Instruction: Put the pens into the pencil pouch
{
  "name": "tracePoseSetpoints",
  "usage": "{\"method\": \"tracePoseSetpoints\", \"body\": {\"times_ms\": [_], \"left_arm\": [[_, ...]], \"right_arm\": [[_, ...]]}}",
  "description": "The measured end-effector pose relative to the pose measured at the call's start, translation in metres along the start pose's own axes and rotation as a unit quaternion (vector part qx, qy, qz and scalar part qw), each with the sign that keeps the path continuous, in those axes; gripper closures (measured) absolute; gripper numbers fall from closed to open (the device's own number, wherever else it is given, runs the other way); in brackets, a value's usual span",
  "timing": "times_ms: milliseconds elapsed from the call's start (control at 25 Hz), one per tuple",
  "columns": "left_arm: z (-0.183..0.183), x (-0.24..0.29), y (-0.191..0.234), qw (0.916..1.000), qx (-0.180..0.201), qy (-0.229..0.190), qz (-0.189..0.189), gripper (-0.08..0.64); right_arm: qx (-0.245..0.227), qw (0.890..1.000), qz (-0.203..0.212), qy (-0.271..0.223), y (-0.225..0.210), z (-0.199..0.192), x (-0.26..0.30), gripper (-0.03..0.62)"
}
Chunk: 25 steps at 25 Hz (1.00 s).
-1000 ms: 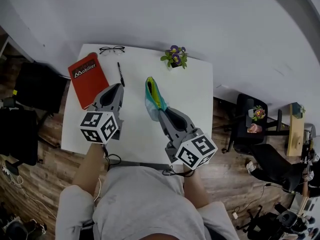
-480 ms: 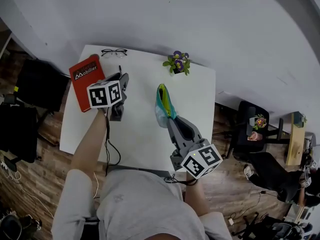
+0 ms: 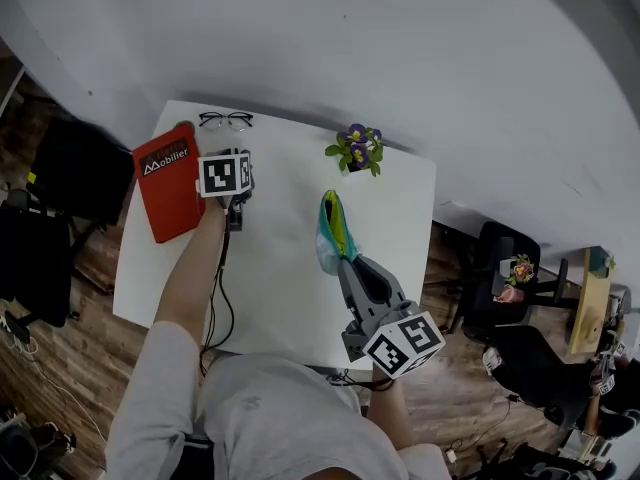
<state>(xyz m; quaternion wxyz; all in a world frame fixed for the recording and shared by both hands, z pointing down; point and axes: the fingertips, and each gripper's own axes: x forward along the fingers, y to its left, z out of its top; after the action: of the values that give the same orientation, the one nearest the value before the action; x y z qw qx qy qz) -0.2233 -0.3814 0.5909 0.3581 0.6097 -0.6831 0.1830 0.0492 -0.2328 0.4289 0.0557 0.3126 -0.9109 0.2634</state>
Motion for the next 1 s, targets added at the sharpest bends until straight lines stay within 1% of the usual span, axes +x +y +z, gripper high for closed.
{"method": "tracePoseSetpoints", "body": {"times_ms": [200,360,520,600,680,800,840,880,920,1000], "left_arm": [[0.000,0.027,0.010,0.9992,-0.020,0.024,0.026,0.423],[-0.007,0.041,0.018,0.9974,-0.027,0.047,0.046,0.419],[-0.015,0.052,0.025,0.9957,-0.037,0.060,0.061,0.411],[-0.017,0.054,0.028,0.9950,-0.034,0.058,0.074,0.396],[-0.016,0.054,0.029,0.9946,-0.024,0.054,0.085,0.396],[-0.016,0.054,0.028,0.9945,-0.012,0.053,0.089,0.412],[-0.017,0.055,0.027,0.9947,-0.011,0.056,0.086,0.435],[-0.018,0.055,0.025,0.9948,-0.011,0.061,0.080,0.490],[-0.020,0.056,0.022,0.9950,-0.010,0.066,0.075,0.506],[-0.019,0.055,0.018,0.9959,-0.004,0.062,0.066,0.506]], "right_arm": [[0.003,1.000,0.003,0.013,-0.012,-0.001,0.007,0.531],[0.008,1.000,0.002,0.021,-0.019,-0.004,0.010,0.531],[0.011,1.000,-0.001,0.026,-0.026,-0.004,0.010,0.531],[0.012,1.000,-0.002,0.028,-0.028,-0.005,0.010,0.531],[0.013,1.000,-0.002,0.029,-0.030,-0.005,0.011,0.531],[0.011,0.999,-0.001,0.031,-0.031,-0.005,0.013,0.531],[0.011,0.999,0.000,0.032,-0.030,-0.005,0.014,0.531],[0.011,0.999,0.000,0.033,-0.030,-0.006,0.014,0.531],[0.010,0.999,0.000,0.034,-0.030,-0.006,0.015,0.531],[0.009,0.999,0.000,0.034,-0.028,-0.006,0.016,0.531]]}}
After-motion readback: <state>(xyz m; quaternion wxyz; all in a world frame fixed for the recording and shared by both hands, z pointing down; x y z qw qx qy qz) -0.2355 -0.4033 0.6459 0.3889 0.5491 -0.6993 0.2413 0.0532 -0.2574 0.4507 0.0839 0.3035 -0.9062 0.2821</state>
